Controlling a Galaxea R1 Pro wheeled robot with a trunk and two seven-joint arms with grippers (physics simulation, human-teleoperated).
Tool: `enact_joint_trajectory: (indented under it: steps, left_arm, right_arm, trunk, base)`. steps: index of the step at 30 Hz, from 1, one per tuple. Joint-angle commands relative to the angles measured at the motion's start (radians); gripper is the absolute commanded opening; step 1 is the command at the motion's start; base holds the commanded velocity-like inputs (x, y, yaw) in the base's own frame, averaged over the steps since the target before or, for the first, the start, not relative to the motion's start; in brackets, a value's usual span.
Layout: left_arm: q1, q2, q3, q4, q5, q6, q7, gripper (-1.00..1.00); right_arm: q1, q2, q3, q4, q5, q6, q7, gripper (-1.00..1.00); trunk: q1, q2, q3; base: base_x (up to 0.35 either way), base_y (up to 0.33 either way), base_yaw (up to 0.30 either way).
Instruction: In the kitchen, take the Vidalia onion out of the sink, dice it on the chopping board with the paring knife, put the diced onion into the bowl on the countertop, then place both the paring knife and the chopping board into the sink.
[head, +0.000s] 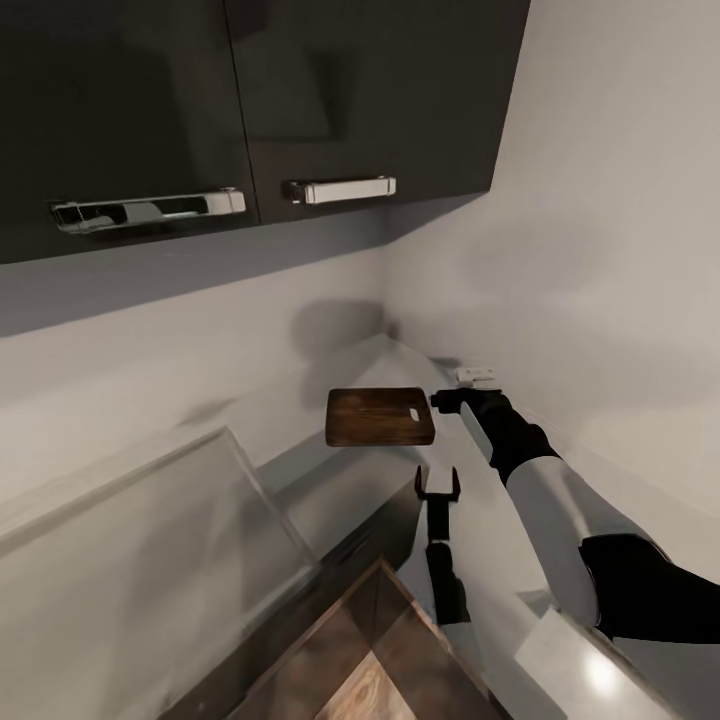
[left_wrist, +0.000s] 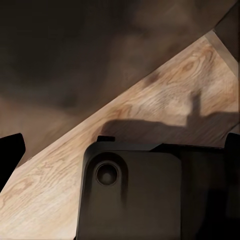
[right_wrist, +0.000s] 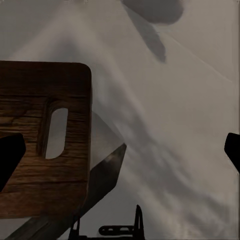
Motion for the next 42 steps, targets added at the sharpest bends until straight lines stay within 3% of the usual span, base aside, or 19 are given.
enact_joint_trajectory:
  steps: [1,42]
  left_arm:
    - [0.001,0.000,0.001,-0.002,0.005,-0.001,-0.001,1.00]
    - [0.001,0.001,0.001,-0.002,0.005,-0.001,-0.001,1.00]
  right_arm:
    - [-0.001,0.000,0.005,-0.001,-0.001,0.006,-0.005,1.00]
    - [0.001,0.000,0.005,-0.001,-0.001,0.006,-0.006,1.00]
  trunk:
    - [0.001,-0.002,-0.002]
    - [0.001,-0.002,-0.002]
  base:
    - [0.157,-0.068,0.000]
    - [0.021,0.006,0.000]
